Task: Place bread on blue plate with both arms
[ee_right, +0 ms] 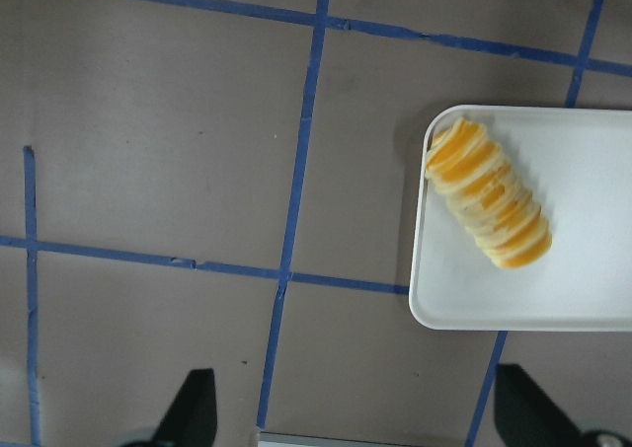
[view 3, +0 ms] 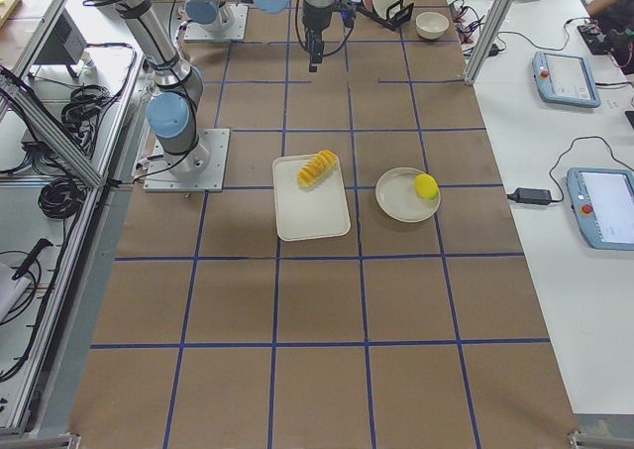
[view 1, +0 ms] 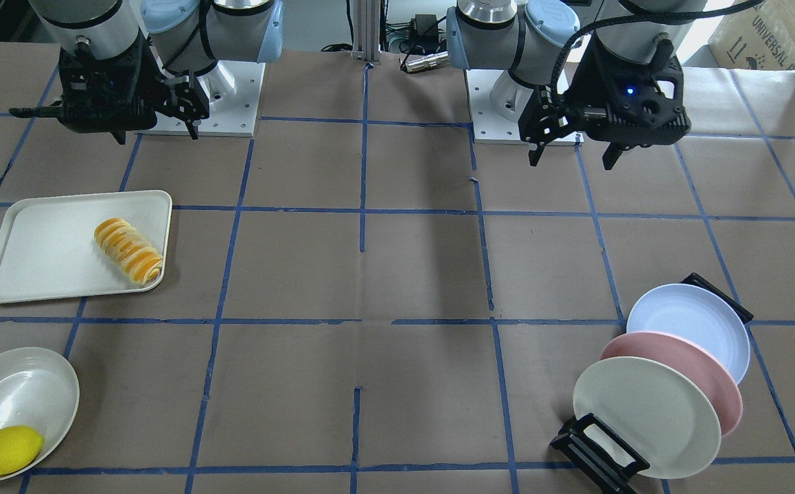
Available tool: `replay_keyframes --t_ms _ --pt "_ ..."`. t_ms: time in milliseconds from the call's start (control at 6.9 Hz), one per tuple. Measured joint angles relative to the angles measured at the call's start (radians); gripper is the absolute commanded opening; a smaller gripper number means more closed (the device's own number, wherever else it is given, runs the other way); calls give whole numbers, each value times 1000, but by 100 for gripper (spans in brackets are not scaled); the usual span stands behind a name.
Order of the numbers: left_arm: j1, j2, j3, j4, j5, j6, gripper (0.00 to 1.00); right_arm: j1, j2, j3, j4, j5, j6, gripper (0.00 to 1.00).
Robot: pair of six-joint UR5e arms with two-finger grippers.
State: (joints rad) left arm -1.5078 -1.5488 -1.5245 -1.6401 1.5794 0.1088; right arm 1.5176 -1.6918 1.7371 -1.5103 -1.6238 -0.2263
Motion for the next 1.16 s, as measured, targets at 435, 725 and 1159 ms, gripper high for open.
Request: replay_keyframes --t_ms 435,725,1159 --pt "292 -52 5 0 -45 304 100 -140 -2 243 -299 1 -165 100" --pt "459 -174 35 42 -59 497 100 -159 27 337 -493 -1 -331 100" --pt "587 -421 125 167 -66 690 100 -234 110 399 -665 2 -555 100"
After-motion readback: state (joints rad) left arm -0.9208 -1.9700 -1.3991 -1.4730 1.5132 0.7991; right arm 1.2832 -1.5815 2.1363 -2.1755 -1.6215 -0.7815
